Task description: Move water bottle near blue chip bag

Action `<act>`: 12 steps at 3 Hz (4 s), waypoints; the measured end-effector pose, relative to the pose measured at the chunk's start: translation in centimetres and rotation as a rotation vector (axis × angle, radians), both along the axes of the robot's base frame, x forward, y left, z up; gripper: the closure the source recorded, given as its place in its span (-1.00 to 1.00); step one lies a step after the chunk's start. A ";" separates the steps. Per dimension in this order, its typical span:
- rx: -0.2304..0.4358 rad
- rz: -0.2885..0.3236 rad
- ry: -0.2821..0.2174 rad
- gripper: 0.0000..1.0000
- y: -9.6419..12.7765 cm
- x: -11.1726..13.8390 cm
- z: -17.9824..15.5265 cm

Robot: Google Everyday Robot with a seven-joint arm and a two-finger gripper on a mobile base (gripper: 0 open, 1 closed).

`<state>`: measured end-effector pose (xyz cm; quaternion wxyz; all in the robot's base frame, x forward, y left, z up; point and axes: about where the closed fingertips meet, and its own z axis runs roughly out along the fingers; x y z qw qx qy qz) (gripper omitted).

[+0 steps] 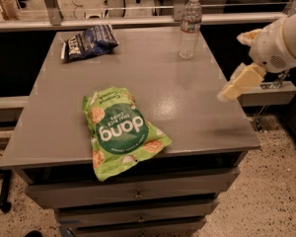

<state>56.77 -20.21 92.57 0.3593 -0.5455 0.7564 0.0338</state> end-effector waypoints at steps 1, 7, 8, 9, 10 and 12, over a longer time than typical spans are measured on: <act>0.132 -0.005 -0.063 -1.00 2.3 5.2 -1.2; 0.428 -0.133 -0.323 -1.00 5.1 17.8 0.1; 0.500 -0.154 -0.346 -1.00 5.9 20.6 0.4; 0.578 -0.168 -0.321 -1.00 7.5 22.3 -0.2; 0.639 -0.189 -0.287 -0.66 8.5 23.0 -1.0; 0.735 -0.204 -0.265 0.27 9.3 23.5 -0.9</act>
Offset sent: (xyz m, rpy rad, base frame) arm 0.1489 0.0817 -0.0199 0.3716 -0.1895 -0.0069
